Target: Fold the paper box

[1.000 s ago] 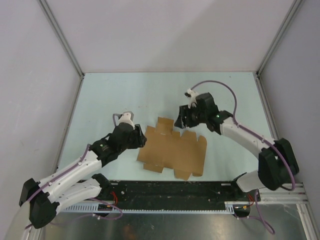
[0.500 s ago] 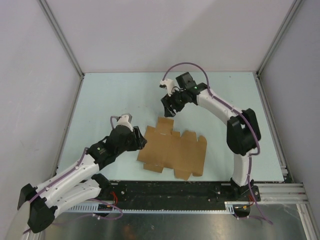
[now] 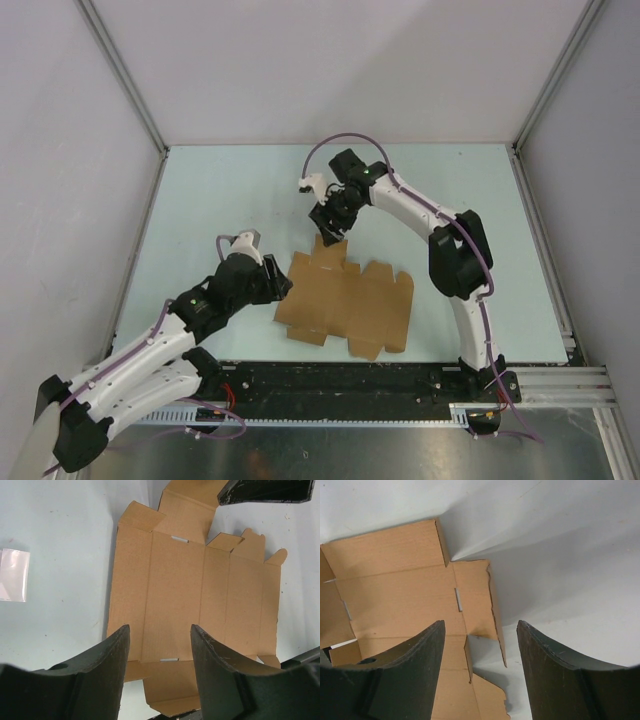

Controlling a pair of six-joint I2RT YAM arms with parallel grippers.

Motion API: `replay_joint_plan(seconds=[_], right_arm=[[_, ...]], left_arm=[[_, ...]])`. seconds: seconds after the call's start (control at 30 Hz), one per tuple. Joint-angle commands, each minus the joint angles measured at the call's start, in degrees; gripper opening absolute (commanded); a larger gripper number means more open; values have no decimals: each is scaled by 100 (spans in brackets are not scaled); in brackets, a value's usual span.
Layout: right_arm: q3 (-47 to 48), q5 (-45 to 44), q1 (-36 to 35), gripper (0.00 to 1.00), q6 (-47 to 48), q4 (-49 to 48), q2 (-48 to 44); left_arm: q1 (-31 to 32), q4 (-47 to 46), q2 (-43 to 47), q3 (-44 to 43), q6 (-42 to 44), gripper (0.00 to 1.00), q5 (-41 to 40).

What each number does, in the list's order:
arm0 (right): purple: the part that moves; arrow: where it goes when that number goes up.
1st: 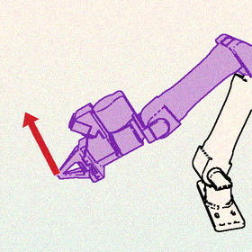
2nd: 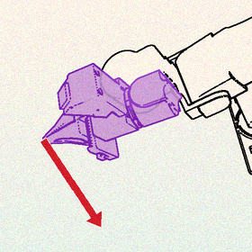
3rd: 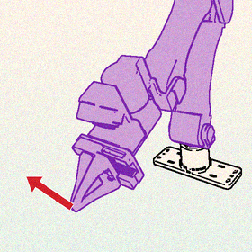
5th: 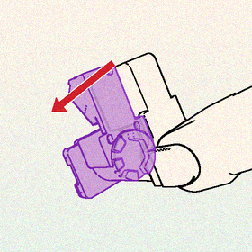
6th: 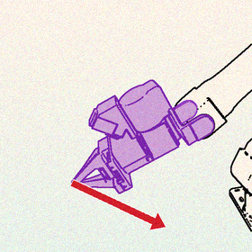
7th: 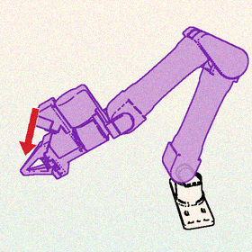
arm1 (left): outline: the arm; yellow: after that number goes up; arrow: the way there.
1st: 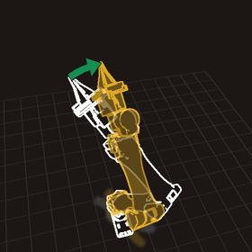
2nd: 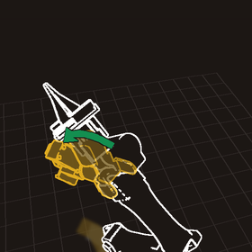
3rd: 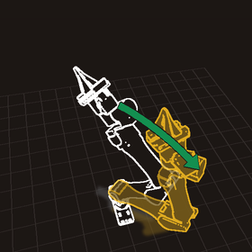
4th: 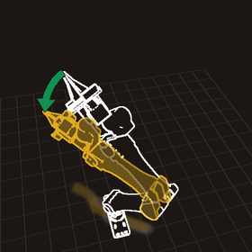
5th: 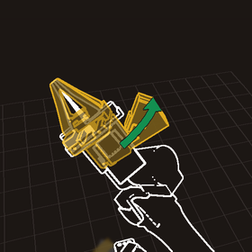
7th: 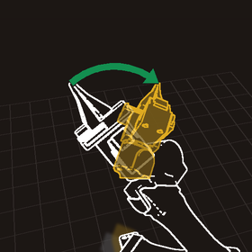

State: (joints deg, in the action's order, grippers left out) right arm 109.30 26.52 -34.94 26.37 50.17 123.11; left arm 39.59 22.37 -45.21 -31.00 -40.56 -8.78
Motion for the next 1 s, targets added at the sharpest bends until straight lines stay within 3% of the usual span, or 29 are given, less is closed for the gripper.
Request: replay_joint_plan(seconds=[0.0, 0.23, 0.53, 0.63, 0.77, 0.97], right_arm=[[-119, 81, -83, 64, 140, 11, 73], [-172, -552, -118, 49, -97, -324, 257], [-137, 81, 110, 31, -273, -394, 319], [-128, 544, 259, 13, -457, -368, 354], [-224, 916, 426, 2, -668, -385, 302], [-750, 968, 646, 0, -1555, -911, -119]], left_arm=[[-57, -93, 30, 33, -75, 57, 34], [-83, -93, 91, 42, -84, 57, 51], [-119, -57, 162, 68, -67, 57, 51], [-127, -57, 171, 95, -75, 57, 60], [-145, -57, 171, 95, -75, 57, 78], [-163, -57, 162, 77, -75, 57, 43]])
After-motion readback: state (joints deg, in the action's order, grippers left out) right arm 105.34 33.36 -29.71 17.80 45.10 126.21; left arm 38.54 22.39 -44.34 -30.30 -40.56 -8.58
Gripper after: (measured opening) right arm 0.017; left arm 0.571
